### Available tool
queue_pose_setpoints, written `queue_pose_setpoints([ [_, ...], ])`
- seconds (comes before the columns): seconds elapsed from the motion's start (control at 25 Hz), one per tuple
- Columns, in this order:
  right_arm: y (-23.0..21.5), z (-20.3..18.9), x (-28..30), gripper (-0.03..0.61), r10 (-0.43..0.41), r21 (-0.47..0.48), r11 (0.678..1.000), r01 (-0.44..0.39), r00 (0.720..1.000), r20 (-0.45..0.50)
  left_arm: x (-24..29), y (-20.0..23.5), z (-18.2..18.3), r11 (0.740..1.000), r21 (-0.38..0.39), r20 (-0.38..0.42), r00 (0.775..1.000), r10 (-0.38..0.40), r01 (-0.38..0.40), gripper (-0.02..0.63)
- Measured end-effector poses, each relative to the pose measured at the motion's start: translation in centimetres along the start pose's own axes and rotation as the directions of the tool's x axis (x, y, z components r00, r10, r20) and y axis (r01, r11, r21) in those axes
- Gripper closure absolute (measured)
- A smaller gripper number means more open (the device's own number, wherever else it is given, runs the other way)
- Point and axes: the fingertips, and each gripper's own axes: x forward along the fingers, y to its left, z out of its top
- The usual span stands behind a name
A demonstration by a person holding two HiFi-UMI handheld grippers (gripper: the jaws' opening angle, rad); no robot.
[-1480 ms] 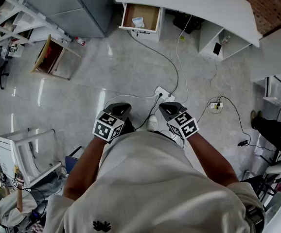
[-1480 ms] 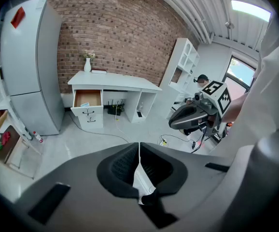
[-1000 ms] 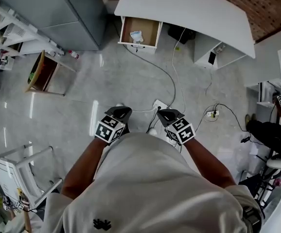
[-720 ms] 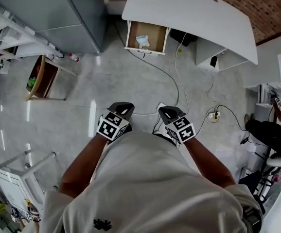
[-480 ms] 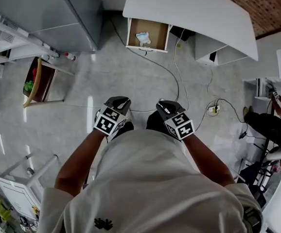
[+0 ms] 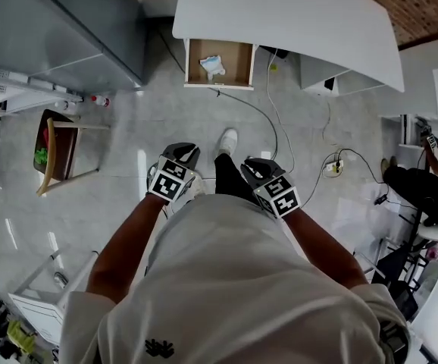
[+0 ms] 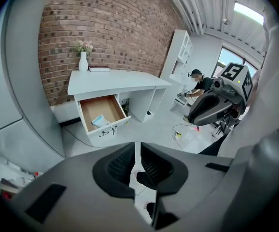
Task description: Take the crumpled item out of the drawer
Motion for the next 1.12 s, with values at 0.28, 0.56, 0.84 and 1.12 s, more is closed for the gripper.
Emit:
queue_pose_setpoints([
  [0.28,-12.8,6.0,1.5,0.508,-0.008,0.038,0.999,0.006,0.999,0.047,10.0,6.6,8.0,0.998,0.051,-0.120,0.991,0.054,-0.048,0.553],
  [0.56,-21.8,7.7,2.5,0.509,-0.047,0.135,0.990,0.040,0.998,0.049,21.2,14.2,12.9,0.982,0.168,-0.221,0.967,0.124,-0.088,0.506],
  [0.84,-25.2,5.6,2.9,0.510,-0.108,0.280,0.954,0.109,0.994,-0.022,30.8,21.8,13.3,0.945,0.311,-0.303,0.933,0.196,-0.098,0.523],
  [1.12,-24.9,3.5,5.6,0.511,-0.134,0.400,0.903,0.160,0.987,-0.092,38.9,26.1,11.6,0.924,0.381,-0.359,0.914,0.190,-0.042,0.523],
])
